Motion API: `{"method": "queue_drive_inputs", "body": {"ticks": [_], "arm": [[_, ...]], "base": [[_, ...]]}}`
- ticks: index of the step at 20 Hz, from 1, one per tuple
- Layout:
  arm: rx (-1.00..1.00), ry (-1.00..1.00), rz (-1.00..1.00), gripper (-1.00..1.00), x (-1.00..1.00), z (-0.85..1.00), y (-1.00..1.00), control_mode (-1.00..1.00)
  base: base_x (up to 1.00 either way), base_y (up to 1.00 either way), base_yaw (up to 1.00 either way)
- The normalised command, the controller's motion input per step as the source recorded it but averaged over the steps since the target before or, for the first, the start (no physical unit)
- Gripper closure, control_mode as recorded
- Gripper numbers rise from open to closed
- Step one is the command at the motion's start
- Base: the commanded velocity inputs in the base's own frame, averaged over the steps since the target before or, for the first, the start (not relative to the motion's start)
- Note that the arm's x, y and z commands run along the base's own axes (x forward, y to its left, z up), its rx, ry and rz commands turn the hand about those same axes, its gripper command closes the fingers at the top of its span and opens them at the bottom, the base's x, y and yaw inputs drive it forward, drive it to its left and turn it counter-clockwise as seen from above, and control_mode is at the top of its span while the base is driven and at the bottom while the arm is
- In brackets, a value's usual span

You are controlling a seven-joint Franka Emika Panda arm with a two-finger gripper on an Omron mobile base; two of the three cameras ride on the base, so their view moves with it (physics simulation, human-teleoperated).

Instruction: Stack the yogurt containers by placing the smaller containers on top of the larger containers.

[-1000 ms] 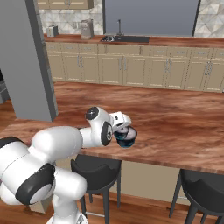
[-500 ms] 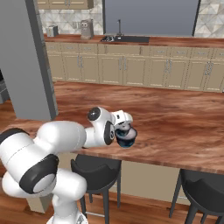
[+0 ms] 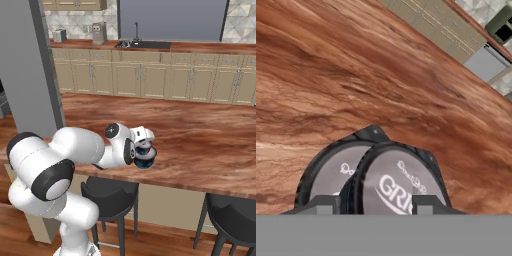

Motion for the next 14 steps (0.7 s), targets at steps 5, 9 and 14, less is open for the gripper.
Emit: {"method": "queue_drive_inputs", "body": {"ticks": [5, 9, 14], "arm": [[0.00, 0.00, 0.00, 1.00, 0.17, -0.16, -0.01, -1.00], [0.00, 0.00, 0.00, 1.00, 0.10, -0.16, 0.00, -1.00], [0.00, 0.00, 0.00, 1.00, 0.03, -0.15, 0.00, -1.00]], "base": [[0.00, 0.00, 0.00], [0.00, 0.00, 0.00], [0.00, 0.00, 0.00]]}}
